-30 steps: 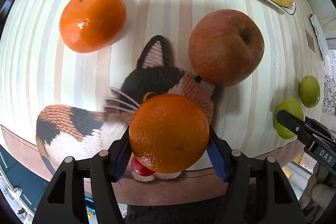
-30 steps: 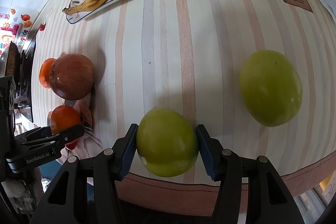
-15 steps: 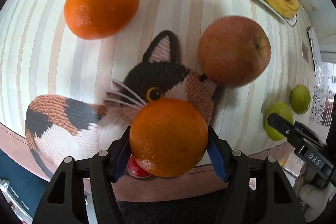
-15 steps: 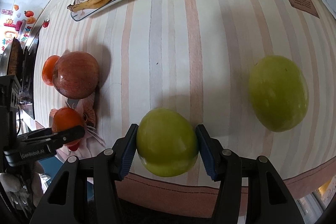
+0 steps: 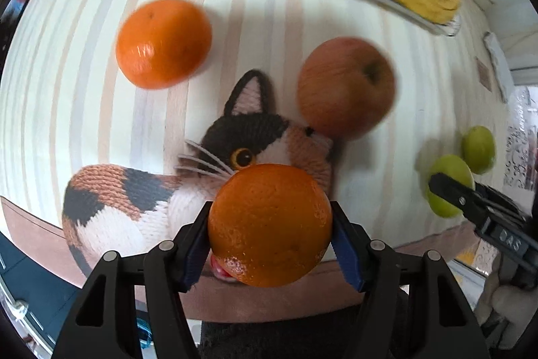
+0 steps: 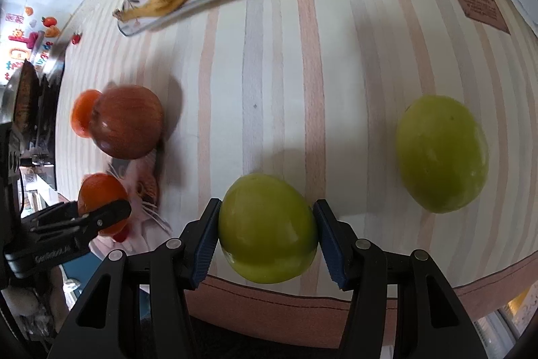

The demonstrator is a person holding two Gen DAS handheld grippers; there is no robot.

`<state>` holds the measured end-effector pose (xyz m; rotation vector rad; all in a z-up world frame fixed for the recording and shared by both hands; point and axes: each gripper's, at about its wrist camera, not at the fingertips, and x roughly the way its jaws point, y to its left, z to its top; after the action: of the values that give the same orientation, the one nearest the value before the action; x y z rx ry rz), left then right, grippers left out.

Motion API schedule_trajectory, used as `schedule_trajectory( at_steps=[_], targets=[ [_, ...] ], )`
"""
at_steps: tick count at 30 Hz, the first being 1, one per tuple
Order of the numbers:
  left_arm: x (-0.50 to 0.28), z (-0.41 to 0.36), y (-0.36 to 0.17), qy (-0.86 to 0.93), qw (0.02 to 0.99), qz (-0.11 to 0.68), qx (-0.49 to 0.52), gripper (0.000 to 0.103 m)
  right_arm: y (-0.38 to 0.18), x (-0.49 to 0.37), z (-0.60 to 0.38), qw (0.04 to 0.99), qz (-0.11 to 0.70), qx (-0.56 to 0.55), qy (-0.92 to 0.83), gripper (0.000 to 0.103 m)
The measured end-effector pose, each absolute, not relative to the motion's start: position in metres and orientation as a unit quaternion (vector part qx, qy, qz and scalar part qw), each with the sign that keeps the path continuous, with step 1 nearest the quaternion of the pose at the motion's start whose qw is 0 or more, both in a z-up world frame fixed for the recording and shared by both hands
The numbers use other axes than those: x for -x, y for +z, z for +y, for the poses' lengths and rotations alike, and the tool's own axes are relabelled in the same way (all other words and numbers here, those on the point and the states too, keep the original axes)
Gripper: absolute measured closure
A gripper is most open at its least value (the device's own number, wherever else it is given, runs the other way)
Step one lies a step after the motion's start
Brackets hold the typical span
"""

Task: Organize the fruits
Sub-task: 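Carry the tangerine and green apple toward the plate with both tools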

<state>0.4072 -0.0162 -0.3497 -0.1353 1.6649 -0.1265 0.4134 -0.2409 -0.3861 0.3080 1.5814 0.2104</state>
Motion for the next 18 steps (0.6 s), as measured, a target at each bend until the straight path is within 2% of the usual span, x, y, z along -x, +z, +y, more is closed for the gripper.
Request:
schedule_trajectory(
  at_steps=[10,18],
  targets=[
    [-0.452,-0.037,-0.257,-0.113,0.715,0.684,0.086,0.041,-0.324,-0.461,-0.254,0.72,0.655,-0.193,0.126,0.045],
    [-0.54,-0.037,-0.271,-0.094,0.729,0.67,0.104,0.041,-0.299,-0.545,-0.245,0.74,0.621,-0.222,0.132,0.045]
  ],
)
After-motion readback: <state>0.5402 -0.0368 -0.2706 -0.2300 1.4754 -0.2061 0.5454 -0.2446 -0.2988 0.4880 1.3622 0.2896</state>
